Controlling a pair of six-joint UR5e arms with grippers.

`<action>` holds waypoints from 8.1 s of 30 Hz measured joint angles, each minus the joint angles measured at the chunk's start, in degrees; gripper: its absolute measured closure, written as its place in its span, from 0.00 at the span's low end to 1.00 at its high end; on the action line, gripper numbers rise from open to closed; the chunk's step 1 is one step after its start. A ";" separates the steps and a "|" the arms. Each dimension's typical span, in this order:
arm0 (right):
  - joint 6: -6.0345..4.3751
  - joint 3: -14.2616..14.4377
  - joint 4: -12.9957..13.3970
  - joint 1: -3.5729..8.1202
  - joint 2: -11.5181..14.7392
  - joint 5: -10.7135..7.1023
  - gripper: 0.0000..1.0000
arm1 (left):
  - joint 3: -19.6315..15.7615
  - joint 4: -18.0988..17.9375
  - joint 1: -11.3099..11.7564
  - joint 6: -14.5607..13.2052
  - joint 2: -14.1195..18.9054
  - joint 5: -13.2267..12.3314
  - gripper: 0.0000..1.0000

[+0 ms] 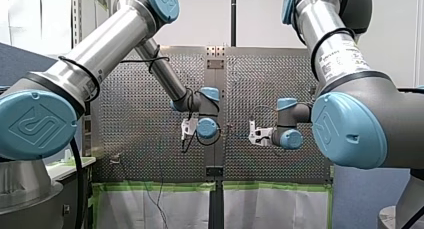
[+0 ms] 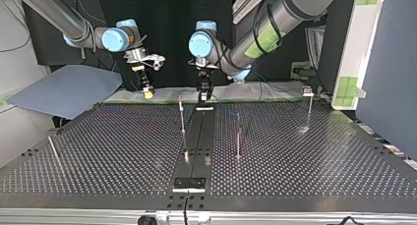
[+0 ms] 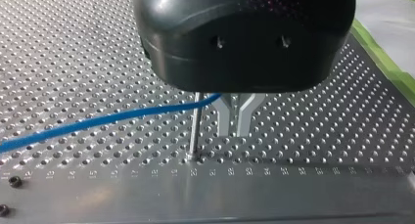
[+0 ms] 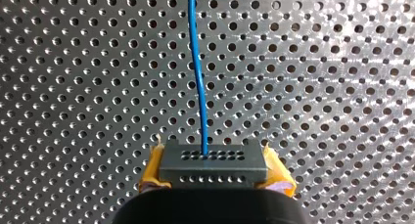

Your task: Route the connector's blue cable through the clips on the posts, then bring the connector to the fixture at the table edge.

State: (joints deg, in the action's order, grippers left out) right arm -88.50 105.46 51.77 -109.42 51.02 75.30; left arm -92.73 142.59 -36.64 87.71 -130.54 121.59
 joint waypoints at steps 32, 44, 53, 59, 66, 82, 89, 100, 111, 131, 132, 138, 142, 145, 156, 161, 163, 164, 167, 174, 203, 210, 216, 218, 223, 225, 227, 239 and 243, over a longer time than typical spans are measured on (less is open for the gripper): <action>-0.24 -2.40 -1.53 2.34 -0.07 -1.27 1.00 | 3.08 1.17 -0.14 2.79 -4.01 -0.88 0.90; 0.68 -2.40 -2.60 2.52 0.00 -1.98 1.00 | 3.07 4.76 -0.84 3.82 -3.16 0.12 0.90; 0.44 -2.79 -2.80 2.78 0.04 -1.99 1.00 | 3.00 7.89 -2.24 3.78 -0.91 1.79 0.90; 0.47 -2.99 -3.28 3.00 0.30 -1.96 1.00 | 3.01 8.29 -3.16 3.78 -0.47 2.67 0.90; 0.22 -3.18 -3.77 3.25 1.19 -1.91 1.00 | 3.22 8.10 -3.22 3.85 -0.42 2.73 0.90; -1.00 -3.38 -3.62 3.22 1.29 -3.21 1.00 | 5.11 5.71 -2.80 3.71 -0.44 1.48 0.90; -1.80 -3.45 -2.91 3.21 1.26 -3.71 1.00 | 5.36 5.03 -2.34 3.22 -0.50 0.42 0.90; -2.72 -3.46 -1.62 3.24 1.17 -3.51 1.00 | 5.39 5.00 -2.05 2.87 -0.76 -0.44 0.88; -2.74 -3.46 -1.48 3.24 1.15 -3.43 1.00 | 5.44 4.61 -1.72 3.04 -3.12 -0.93 0.88; -3.44 -3.93 -1.01 3.41 1.08 -3.11 1.00 | 8.61 5.04 0.24 3.43 -3.34 -2.66 0.88; -3.46 -3.99 -1.04 3.44 1.08 -3.07 1.00 | 8.70 5.10 0.30 3.43 -3.36 -2.85 0.88; -3.61 -4.45 -1.34 3.67 1.06 -2.70 1.00 | 8.89 5.53 1.06 3.51 -3.42 -3.84 0.88; -3.91 -4.64 -1.39 3.85 1.00 -2.49 1.00 | 9.01 5.91 1.61 3.88 -3.71 -4.30 0.88; -4.00 -4.67 -1.40 3.88 0.97 -2.45 1.00 | 9.83 6.72 1.87 4.22 -4.58 -4.51 0.88; -4.06 -4.87 -1.41 4.22 0.86 -2.31 1.00 | 14.64 9.10 2.25 5.77 -7.41 -5.41 0.88; -4.06 -4.97 -1.37 4.58 0.79 -2.07 1.00 | 16.11 10.17 2.74 5.81 -7.44 -5.44 0.88; -4.06 -5.06 -1.36 4.77 0.76 -1.99 1.00 | 16.42 10.39 2.95 5.81 -7.46 -5.44 0.88; -4.06 -5.11 -1.37 4.84 0.75 -1.95 1.00 | 16.53 10.47 3.05 5.78 -7.46 -5.44 0.88; -4.15 -5.32 -1.42 5.08 0.68 -1.79 1.00 | 16.72 10.69 3.30 5.69 -7.45 -5.42 0.88; -4.64 -6.19 -1.91 5.51 0.56 -1.59 1.00 | 16.76 11.15 3.62 5.51 -7.47 -5.42 0.88; -4.57 -14.15 -7.60 5.11 -4.67 -2.69 1.00 | 18.46 11.22 4.71 4.92 -7.55 -4.34 0.85; -4.80 -14.64 -8.29 5.13 -4.72 -2.62 1.00 | 18.63 11.34 5.39 5.29 -7.56 -4.82 0.85; -4.77 -14.77 -8.84 5.08 -4.74 -2.65 1.00 | 18.65 11.94 5.48 5.88 -7.56 -5.57 0.85; -4.77 -14.78 -8.94 5.04 -4.74 -2.68 1.00 | 18.69 11.98 5.62 5.94 -7.66 -5.98 0.83; -4.74 -14.79 -9.10 4.93 -4.75 -2.75 1.00 | 19.38 12.93 5.98 6.01 -8.70 -6.40 0.69; -4.71 -14.79 -9.16 4.86 -4.76 -2.76 1.00 | 19.57 13.18 6.05 6.01 -8.98 -6.49 0.61; -4.65 -14.79 -9.20 4.74 -4.76 -2.77 1.00 | 19.68 13.25 6.07 6.03 -9.09 -6.69 0.36; -4.45 -14.77 -9.52 4.54 -4.81 -2.78 1.00 | 19.65 11.66 5.10 6.04 -9.15 -9.16 0.00; -4.42 -14.77 -9.68 4.47 -4.82 -2.78 1.00 | 19.63 13.03 5.02 5.57 -9.14 -8.09 0.00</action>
State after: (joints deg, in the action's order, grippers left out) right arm -92.92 90.69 42.09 -104.95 46.20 72.52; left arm -73.10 155.62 -31.62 93.28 -139.68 113.50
